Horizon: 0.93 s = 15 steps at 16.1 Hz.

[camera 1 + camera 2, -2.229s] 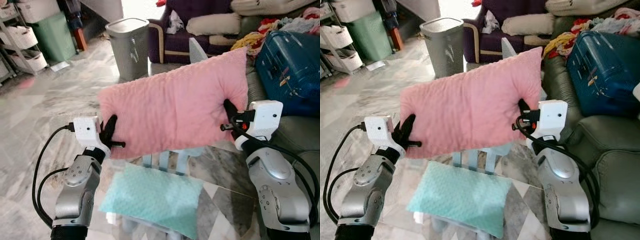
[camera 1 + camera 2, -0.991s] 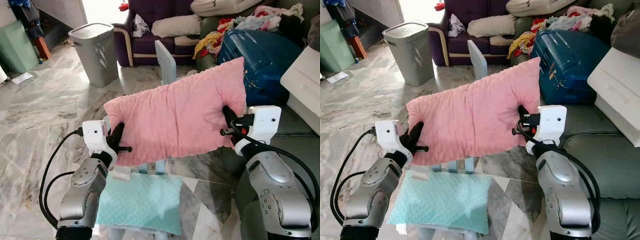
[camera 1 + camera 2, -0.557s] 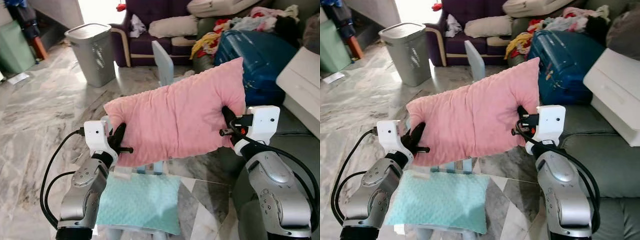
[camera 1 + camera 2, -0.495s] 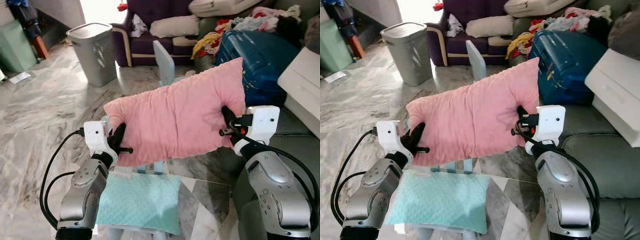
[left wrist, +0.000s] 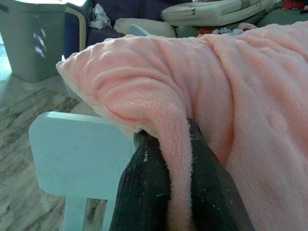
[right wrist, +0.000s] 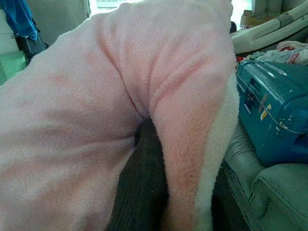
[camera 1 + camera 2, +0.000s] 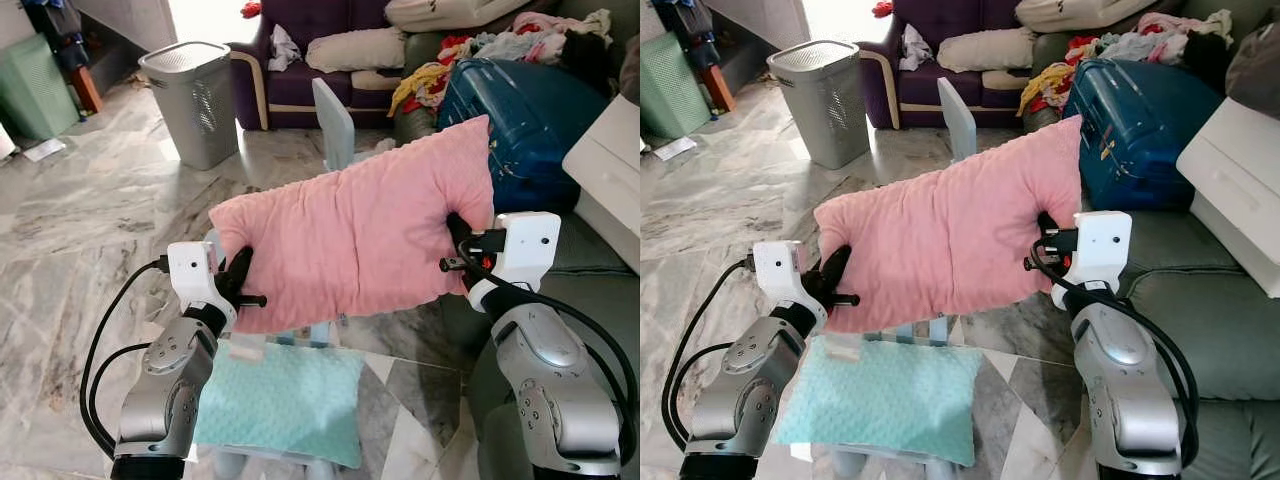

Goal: Move the pillow to the sofa

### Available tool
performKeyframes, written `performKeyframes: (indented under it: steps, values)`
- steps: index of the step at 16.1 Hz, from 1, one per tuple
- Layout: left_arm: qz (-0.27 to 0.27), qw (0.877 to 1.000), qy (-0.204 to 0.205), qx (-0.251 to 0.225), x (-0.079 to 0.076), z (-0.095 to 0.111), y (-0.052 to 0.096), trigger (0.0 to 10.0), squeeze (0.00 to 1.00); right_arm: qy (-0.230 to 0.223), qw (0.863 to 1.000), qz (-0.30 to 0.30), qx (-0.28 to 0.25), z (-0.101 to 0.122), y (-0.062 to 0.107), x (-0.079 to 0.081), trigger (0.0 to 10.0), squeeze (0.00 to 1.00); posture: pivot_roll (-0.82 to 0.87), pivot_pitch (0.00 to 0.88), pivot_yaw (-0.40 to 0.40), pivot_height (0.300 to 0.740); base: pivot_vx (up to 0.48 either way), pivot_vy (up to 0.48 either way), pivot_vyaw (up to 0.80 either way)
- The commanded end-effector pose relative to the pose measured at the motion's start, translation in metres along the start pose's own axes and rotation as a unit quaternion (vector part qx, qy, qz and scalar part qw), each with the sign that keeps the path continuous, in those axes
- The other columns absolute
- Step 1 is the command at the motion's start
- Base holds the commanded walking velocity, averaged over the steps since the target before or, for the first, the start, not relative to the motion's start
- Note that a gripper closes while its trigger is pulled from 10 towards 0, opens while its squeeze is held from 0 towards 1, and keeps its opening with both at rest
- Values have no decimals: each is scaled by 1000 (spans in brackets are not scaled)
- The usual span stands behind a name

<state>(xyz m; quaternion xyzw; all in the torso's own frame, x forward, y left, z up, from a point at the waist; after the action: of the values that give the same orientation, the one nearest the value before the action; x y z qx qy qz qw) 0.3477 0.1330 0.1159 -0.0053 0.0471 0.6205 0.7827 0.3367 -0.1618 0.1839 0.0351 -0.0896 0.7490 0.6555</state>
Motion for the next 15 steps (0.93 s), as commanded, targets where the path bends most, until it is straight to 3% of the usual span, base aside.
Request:
performKeyframes:
  steps: [1, 15]
  values:
    - [1, 1000, -5, -12, 1, 9, -1, 10000, 0, -6, 1000, -5, -9, 5, 0, -1, 10000, 0, -222, 0, 52, 740, 0, 0, 0]
    - [5, 1000, 10, -8, 2, 7, -2, 10000, 0, -2, 1000, -3, 1, 3, 1, 0, 10000, 0, -227, 0, 52, 740, 0, 31, 0]
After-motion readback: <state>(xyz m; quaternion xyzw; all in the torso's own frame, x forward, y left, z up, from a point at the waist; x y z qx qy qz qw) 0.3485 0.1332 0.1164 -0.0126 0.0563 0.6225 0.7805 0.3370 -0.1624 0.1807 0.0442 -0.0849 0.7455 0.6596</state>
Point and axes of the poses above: a point about 5 cm out from each wrist's last joint towards the gripper, its own y axis pointing back from the gripper into the wrist, its own z axis along the axis of the wrist's last joint, x = y × z, the point moved 6 cm from there along -y, pointing out of the wrist towards the gripper, and after that the axes turned 10 degrees about -y, right-handed, at the moved point
